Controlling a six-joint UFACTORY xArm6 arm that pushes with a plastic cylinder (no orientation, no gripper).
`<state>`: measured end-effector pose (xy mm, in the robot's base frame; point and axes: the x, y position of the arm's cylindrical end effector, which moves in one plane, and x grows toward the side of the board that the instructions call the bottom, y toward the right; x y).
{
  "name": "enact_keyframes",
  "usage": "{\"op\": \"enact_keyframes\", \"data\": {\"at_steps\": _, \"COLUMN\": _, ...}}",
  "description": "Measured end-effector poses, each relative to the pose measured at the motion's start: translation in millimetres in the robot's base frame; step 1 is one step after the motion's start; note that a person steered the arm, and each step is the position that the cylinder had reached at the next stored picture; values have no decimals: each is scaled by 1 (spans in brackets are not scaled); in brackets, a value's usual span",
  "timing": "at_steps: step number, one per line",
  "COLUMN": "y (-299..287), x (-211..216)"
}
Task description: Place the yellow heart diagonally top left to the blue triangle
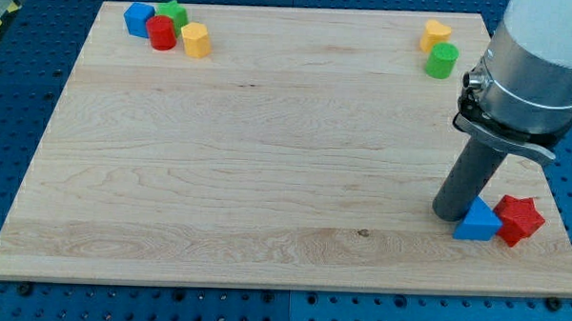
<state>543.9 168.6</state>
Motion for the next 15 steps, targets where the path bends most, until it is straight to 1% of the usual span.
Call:
{"op": "enact_keyframes", "data": {"at_steps": 1, "y": -22, "x": -15}}
{"op": "enact_keyframes", "data": {"at_steps": 2, "y": -45, "x": -68}}
{"op": "enact_keyframes", "data": {"at_steps": 3, "y": -65, "x": -139}}
{"op": "enact_keyframes", "data": {"at_steps": 4, "y": -70, "x": -211}}
{"op": "enact_keyframes", "data": {"at_steps": 6, "y": -54, "x": -340}}
{"op": "enact_keyframes", "data": {"at_steps": 7, "y": -39, "x": -352}}
{"op": "enact_keyframes", "data": {"at_steps": 9, "y": 73, "x": -350}}
{"op": "enact_keyframes", "data": {"at_steps": 10, "y": 76, "x": -328}}
{"op": "enact_keyframes", "data": {"at_steps": 11, "y": 51, "x": -304}}
{"op": "enact_keyframes", "data": {"at_steps": 12, "y": 23, "x": -301}}
{"op": "enact_keyframes", "data": {"at_steps": 13, "y": 18, "x": -293}}
{"op": "enact_keyframes", "data": {"at_steps": 15, "y": 17, "x": -259}}
